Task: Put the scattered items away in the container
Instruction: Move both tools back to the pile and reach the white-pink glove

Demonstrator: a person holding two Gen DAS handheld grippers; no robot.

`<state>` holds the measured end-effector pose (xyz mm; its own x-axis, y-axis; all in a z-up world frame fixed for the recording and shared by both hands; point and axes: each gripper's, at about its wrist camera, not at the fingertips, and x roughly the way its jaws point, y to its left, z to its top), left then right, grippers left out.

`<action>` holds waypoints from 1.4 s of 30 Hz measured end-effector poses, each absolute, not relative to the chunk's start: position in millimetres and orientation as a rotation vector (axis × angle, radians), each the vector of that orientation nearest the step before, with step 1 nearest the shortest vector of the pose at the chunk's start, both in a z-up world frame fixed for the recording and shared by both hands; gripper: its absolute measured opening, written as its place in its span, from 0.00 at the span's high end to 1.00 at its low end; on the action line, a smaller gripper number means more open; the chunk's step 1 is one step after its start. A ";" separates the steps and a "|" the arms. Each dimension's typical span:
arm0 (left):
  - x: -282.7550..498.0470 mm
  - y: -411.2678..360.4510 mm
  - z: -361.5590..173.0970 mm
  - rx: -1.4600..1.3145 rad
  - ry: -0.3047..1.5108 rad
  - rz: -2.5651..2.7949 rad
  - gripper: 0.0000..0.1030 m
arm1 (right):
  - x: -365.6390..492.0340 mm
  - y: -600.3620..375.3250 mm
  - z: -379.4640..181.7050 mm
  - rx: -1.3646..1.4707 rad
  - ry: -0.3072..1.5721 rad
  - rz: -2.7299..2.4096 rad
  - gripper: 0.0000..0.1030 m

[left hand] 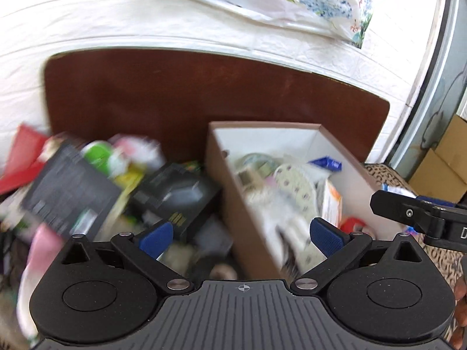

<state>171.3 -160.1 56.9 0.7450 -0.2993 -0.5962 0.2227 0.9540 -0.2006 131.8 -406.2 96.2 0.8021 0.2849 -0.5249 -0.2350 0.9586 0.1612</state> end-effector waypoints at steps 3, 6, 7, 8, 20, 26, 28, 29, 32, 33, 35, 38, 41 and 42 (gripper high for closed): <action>129.8 -137.6 42.3 -0.094 0.656 -0.250 0.00 | 97.9 -380.5 88.2 0.030 0.587 0.338 0.00; 91.9 -112.9 20.9 -0.120 0.648 -0.203 0.00 | 66.8 -357.9 77.2 -0.001 0.582 0.416 0.00; 80.8 -104.1 13.5 -0.143 0.652 -0.208 0.00 | 58.3 -350.2 72.6 -0.014 0.583 0.433 0.00; 70.2 -96.1 5.4 -0.169 0.666 -0.213 0.00 | 49.8 -342.4 68.8 -0.029 0.578 0.447 0.00; 11.8 -26.6 -32.5 -0.063 0.650 -0.094 0.00 | -5.1 -273.2 13.5 -0.063 0.572 0.564 0.00; 29.2 16.2 -31.1 -0.199 0.658 -0.053 0.05 | 5.4 -260.3 8.9 -0.049 0.594 0.557 0.01; 39.8 24.3 -28.6 -0.225 0.657 -0.049 0.07 | 10.7 -251.6 5.2 -0.078 0.597 0.552 0.01; 45.1 27.3 -27.5 -0.233 0.653 -0.047 0.09 | 13.7 -248.0 3.3 -0.083 0.601 0.556 0.01; 61.8 34.6 -24.1 -0.252 0.644 -0.043 0.17 | 23.9 -233.2 -1.6 -0.087 0.612 0.598 0.03; 67.1 35.9 -23.3 -0.254 0.643 -0.045 0.19 | 27.4 -226.3 -3.7 -0.096 0.613 0.616 0.04; 79.0 37.3 -22.1 -0.255 0.641 -0.044 0.25 | 34.1 -212.9 -8.3 -0.112 0.613 0.643 0.06; 98.4 37.2 -24.6 -0.238 0.651 -0.044 0.33 | 46.8 -194.8 -16.1 -0.105 0.627 0.683 0.11; 115.9 36.1 -33.3 -0.222 0.684 -0.034 0.42 | 60.2 -178.6 -25.5 -0.093 0.658 0.717 0.17; 120.3 35.7 -36.1 -0.223 0.693 -0.036 0.43 | 63.4 -174.0 -28.3 -0.091 0.665 0.728 0.18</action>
